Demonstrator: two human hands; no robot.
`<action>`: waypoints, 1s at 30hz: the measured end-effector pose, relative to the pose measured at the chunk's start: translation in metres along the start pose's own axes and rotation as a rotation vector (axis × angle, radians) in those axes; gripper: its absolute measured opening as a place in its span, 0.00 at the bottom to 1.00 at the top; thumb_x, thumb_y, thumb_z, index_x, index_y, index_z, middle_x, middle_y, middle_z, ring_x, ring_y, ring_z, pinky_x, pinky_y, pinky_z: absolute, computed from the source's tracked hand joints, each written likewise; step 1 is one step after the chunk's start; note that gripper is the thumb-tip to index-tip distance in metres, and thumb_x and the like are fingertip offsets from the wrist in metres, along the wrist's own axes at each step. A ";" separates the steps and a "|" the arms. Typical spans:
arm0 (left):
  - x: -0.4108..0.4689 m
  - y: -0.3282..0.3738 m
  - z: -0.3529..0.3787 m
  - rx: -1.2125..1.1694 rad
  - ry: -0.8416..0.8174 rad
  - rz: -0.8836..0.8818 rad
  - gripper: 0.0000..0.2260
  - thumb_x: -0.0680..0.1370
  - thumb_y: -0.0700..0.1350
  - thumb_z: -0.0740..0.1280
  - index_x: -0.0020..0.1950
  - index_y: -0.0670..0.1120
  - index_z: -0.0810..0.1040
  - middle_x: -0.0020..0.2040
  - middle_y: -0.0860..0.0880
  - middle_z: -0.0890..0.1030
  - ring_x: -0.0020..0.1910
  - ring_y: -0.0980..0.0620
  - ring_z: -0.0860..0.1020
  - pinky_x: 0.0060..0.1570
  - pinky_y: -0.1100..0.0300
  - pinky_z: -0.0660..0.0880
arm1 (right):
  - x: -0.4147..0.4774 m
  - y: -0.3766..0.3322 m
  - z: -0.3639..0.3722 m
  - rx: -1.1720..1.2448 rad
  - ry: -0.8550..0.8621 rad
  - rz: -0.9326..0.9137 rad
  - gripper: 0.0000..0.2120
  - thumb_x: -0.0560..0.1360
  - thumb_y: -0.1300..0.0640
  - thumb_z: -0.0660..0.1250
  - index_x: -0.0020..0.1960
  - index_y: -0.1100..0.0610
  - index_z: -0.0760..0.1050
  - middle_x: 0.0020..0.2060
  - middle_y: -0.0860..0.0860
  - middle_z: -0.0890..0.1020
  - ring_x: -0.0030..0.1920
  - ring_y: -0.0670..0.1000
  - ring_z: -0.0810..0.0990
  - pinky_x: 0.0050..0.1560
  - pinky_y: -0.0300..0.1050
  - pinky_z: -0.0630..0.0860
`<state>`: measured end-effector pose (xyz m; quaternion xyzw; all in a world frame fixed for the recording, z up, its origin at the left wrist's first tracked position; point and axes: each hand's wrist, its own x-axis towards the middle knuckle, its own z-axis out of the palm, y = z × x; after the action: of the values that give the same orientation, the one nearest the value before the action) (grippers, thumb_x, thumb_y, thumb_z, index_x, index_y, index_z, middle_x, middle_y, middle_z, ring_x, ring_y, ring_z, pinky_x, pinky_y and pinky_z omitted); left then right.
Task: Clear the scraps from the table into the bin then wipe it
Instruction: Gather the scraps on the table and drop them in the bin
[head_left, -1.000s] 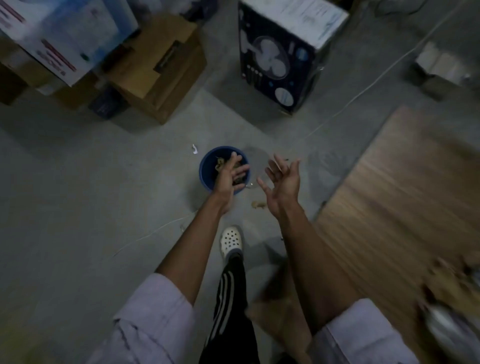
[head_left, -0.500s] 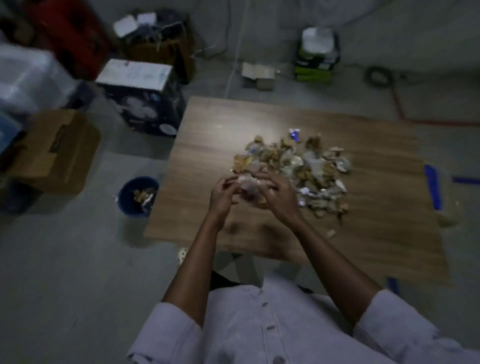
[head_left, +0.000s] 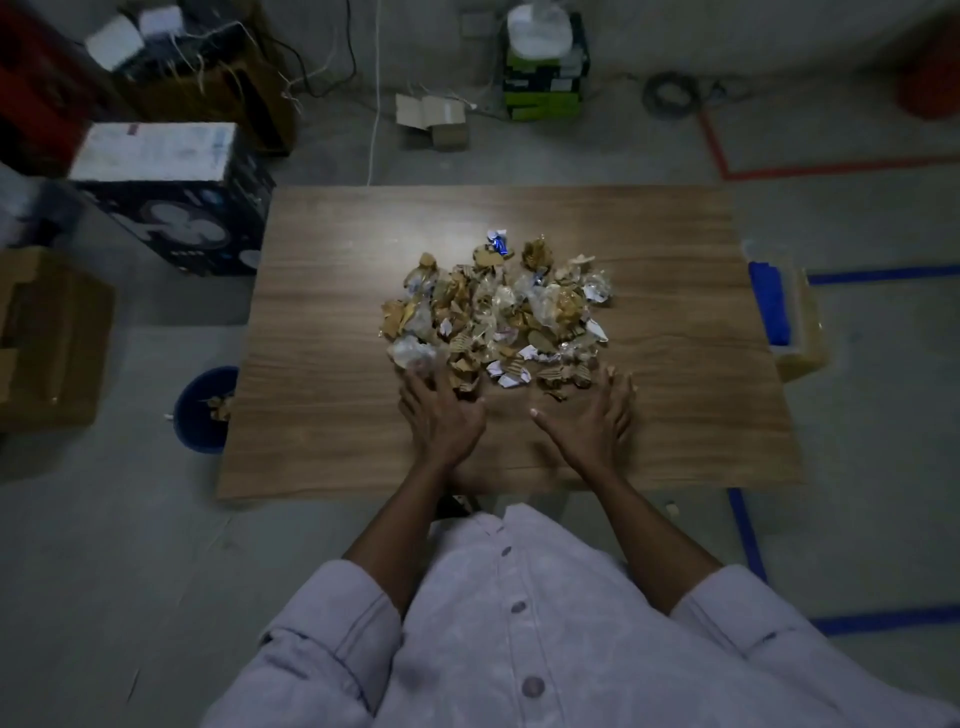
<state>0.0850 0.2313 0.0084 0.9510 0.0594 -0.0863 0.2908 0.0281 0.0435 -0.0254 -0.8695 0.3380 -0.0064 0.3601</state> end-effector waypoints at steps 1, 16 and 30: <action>0.006 -0.001 0.002 -0.035 0.001 -0.075 0.47 0.70 0.56 0.76 0.82 0.53 0.53 0.78 0.35 0.54 0.74 0.34 0.58 0.73 0.41 0.58 | 0.001 0.001 0.003 0.002 -0.003 0.048 0.64 0.60 0.32 0.81 0.83 0.44 0.45 0.83 0.54 0.40 0.82 0.55 0.38 0.80 0.58 0.45; 0.129 -0.036 -0.010 -0.326 0.166 -0.153 0.41 0.69 0.63 0.69 0.80 0.66 0.56 0.83 0.40 0.49 0.81 0.39 0.53 0.73 0.33 0.59 | 0.046 -0.067 0.053 0.297 -0.060 0.074 0.62 0.66 0.40 0.82 0.84 0.52 0.44 0.83 0.49 0.37 0.81 0.47 0.36 0.80 0.53 0.51; 0.154 -0.035 0.002 0.089 -0.102 0.280 0.32 0.65 0.67 0.71 0.69 0.63 0.74 0.78 0.49 0.64 0.72 0.38 0.61 0.66 0.41 0.64 | -0.007 -0.101 0.091 0.219 -0.199 -0.304 0.62 0.66 0.41 0.82 0.84 0.60 0.47 0.83 0.56 0.44 0.83 0.53 0.40 0.80 0.63 0.53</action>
<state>0.2298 0.2685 -0.0429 0.9564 -0.0926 -0.0956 0.2600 0.1044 0.1555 -0.0274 -0.8624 0.1631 -0.0115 0.4791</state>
